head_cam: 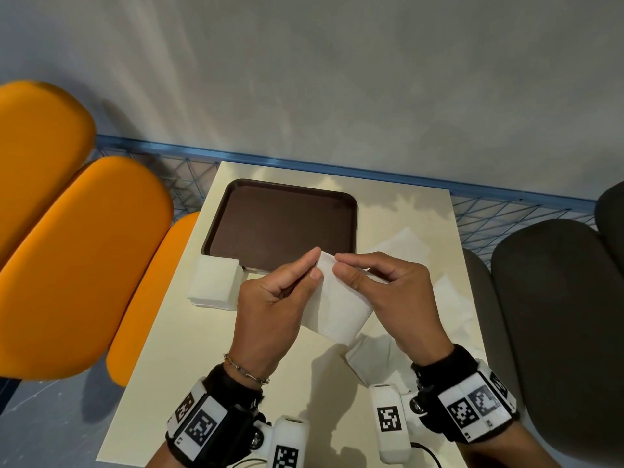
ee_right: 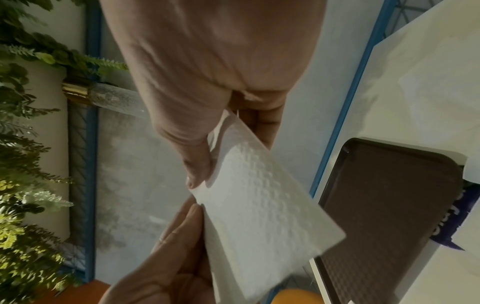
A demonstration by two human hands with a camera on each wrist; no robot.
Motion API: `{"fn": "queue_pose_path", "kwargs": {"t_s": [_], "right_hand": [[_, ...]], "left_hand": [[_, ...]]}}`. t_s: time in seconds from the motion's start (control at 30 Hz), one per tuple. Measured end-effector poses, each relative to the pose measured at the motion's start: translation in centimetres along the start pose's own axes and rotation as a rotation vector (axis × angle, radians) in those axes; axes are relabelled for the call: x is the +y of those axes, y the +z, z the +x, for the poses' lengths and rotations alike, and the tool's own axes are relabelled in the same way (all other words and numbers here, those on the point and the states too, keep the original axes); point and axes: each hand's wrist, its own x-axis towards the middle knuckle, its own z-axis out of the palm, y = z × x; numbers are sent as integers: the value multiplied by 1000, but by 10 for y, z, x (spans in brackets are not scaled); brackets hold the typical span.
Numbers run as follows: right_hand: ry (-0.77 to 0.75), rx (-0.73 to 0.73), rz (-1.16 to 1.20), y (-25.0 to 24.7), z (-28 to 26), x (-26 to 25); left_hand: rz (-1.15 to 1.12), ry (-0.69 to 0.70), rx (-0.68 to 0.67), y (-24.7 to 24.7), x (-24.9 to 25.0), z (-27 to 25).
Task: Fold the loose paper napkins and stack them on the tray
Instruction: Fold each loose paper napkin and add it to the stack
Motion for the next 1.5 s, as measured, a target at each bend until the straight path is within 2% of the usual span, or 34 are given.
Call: {"fn": "queue_pose_path", "kwargs": {"t_s": [0.37, 0.6, 0.8, 1.27, 1.5], "right_hand": [[26, -9, 0, 1, 0, 0], [64, 3, -6, -1, 3, 0], [57, -8, -14, -4, 6, 2], [55, -51, -21, -8, 10, 2], [5, -106, 27, -12, 6, 1]], "left_hand": [[48, 13, 11, 1, -1, -1], [-18, -48, 29, 3, -4, 1], [-87, -86, 19, 6, -2, 5], [-53, -89, 26, 8, 1, 9], [-57, -92, 39, 15, 3, 7]]}}
